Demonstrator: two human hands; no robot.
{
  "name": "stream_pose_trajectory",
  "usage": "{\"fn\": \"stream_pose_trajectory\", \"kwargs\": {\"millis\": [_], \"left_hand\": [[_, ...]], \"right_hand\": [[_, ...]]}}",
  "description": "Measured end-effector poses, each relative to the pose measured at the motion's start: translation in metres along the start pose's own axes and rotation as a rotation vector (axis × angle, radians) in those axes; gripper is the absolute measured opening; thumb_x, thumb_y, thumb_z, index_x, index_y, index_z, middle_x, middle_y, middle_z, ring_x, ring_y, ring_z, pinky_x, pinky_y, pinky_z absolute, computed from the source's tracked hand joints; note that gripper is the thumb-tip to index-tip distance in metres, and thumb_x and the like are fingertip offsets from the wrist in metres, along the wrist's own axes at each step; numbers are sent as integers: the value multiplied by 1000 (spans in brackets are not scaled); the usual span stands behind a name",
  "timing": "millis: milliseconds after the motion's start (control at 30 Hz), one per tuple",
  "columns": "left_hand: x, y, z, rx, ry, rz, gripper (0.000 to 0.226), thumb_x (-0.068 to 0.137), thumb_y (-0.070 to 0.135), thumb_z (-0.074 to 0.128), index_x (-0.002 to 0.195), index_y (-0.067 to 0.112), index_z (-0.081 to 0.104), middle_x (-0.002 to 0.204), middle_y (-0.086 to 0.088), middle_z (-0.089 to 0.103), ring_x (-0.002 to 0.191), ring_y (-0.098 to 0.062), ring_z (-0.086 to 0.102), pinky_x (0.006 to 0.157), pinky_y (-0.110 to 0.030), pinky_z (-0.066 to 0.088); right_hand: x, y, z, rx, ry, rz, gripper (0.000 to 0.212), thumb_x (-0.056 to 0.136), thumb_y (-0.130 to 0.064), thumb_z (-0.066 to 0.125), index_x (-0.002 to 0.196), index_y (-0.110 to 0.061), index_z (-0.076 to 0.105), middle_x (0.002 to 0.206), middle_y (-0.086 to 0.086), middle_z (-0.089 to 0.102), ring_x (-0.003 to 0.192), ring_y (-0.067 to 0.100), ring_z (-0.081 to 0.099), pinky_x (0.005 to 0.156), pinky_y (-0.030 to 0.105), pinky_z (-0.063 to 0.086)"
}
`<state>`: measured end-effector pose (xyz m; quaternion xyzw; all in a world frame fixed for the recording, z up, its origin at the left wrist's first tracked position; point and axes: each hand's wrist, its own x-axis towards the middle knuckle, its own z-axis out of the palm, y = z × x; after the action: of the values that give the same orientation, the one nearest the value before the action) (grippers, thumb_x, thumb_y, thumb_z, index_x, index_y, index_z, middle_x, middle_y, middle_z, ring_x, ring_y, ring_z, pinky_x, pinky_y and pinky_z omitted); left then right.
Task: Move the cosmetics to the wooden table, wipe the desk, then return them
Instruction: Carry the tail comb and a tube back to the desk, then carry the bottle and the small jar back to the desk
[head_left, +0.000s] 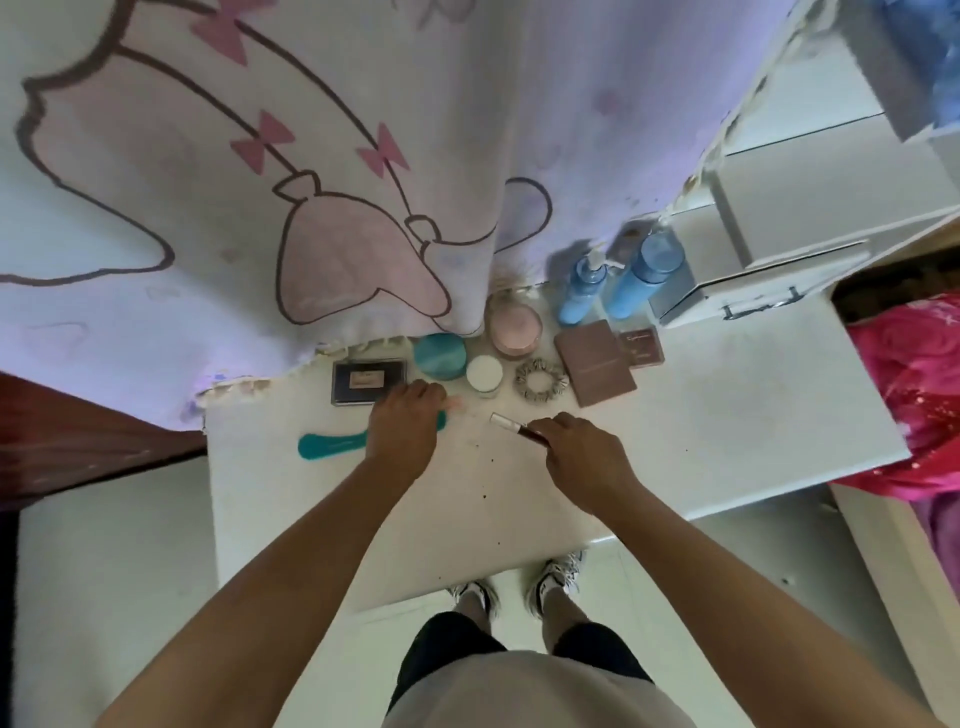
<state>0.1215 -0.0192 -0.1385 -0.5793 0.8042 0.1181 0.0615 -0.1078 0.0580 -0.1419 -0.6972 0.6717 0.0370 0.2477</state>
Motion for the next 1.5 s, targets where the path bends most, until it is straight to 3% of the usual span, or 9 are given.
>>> {"fn": "stream_pose_trajectory", "kwargs": {"millis": [167,300,433,600,767,900,1067,1233,1500], "left_hand": [[11,-4,30,-40,-36,64,35,86,4,58,120,9,58,121,-12,60,113,-31,53,93,-42,47],[-6,-6,44,16,-100,131,48,96,24,48,142,10,41,151,-16,36,142,-32,28,118,-45,23],[-13,-16,28,66,-104,99,52,101,38,34,147,13,35,158,-13,25,147,-30,17,118,-50,22],[-26,-30,-30,19,52,2,56,98,38,44,146,9,38,155,-19,30,144,-36,25,116,-55,24],[-71,-42,-83,-46,284,-263,62,100,39,42,152,9,28,160,-20,15,147,-38,16,116,-57,20],[-136,-34,-94,-37,468,-508,62,98,39,42,148,3,34,158,-24,19,145,-41,19,112,-60,23],[-236,-17,-102,-4,461,-836,64,97,47,31,150,11,33,160,-21,13,148,-39,11,115,-60,14],[-362,-26,-111,105,430,-1193,68,100,59,14,156,22,11,163,-10,-8,149,-29,-15,119,-58,1],[-606,-29,-109,169,594,-1528,68,99,58,18,154,19,21,163,-12,5,150,-31,-3,117,-60,3]], "right_hand": [[4,1,21,-70,24,48,35,92,-11,50,123,-24,56,106,-2,59,89,21,58,60,32,44],[-2,-5,28,-80,13,38,36,88,-14,52,123,-19,62,118,3,59,97,25,57,67,33,47],[-3,-8,5,-89,51,31,36,89,-19,56,125,-19,62,127,5,58,109,27,57,77,37,51],[9,-16,-52,-89,221,-9,34,94,-28,56,126,-20,62,135,7,57,122,29,52,94,40,45],[24,-40,-91,-185,406,-241,46,91,-35,63,133,-18,55,141,10,52,127,30,52,97,43,46],[35,-71,-84,-44,317,-431,56,96,-34,53,147,-16,39,157,14,29,144,33,29,116,49,28],[16,-142,-61,-11,283,-734,62,95,-33,56,150,-11,37,160,18,22,146,37,25,118,51,22],[-43,-254,-47,26,254,-1059,66,96,-41,52,154,-18,30,162,17,15,148,37,18,119,51,19],[-206,-442,13,-24,244,-1475,68,97,-54,43,155,-22,26,163,17,11,148,38,16,118,53,17]]}}
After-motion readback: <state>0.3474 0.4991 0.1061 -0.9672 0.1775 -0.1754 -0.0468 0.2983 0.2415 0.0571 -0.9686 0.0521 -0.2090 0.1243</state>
